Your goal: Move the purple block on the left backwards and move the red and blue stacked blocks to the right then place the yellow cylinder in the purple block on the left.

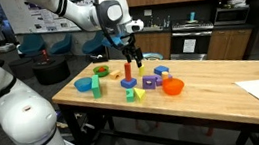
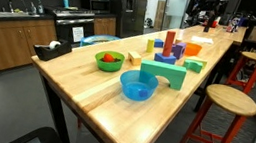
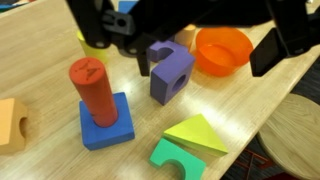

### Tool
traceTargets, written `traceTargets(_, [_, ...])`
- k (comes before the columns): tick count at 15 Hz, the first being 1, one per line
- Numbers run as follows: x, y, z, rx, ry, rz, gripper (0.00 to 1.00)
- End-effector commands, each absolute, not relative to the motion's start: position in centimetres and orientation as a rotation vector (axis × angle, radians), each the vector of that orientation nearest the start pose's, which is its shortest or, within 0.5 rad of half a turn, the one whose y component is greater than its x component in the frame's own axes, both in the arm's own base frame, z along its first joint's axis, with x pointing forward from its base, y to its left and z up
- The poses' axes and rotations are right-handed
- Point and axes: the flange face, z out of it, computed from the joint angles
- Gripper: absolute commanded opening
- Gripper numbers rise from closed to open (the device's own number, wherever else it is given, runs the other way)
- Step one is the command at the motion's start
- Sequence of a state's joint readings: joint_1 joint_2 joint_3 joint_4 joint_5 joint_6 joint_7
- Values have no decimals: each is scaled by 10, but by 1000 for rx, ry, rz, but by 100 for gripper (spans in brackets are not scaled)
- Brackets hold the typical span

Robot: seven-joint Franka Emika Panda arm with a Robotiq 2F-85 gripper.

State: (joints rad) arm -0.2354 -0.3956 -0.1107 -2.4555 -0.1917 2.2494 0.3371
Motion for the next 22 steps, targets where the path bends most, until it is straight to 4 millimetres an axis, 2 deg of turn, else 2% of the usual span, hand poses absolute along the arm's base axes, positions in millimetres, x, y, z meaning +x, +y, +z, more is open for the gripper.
traceTargets(1, [402, -153, 440, -3084, 1003, -257, 100])
traceTargets(2, [401, -143, 434, -3059, 1019, -249, 100])
traceTargets(3, [403, -155, 443, -3091, 974, -251, 100])
traceTargets(5, [402, -148, 434, -3079, 990, -230, 100])
traceTargets(9, [402, -145, 433, -3077, 999, -229, 100])
traceTargets(10, [406, -137, 432, -3089, 1012, -155, 100])
traceTargets(12, [408, -127, 437, -3118, 1061, -85, 100])
traceTargets(16, [415, -121, 452, -3117, 1252, -66, 100])
traceTargets(19, [422, -127, 462, -3061, 1315, -52, 100])
traceTargets(22, [434, -138, 467, -2955, 1300, 21, 100])
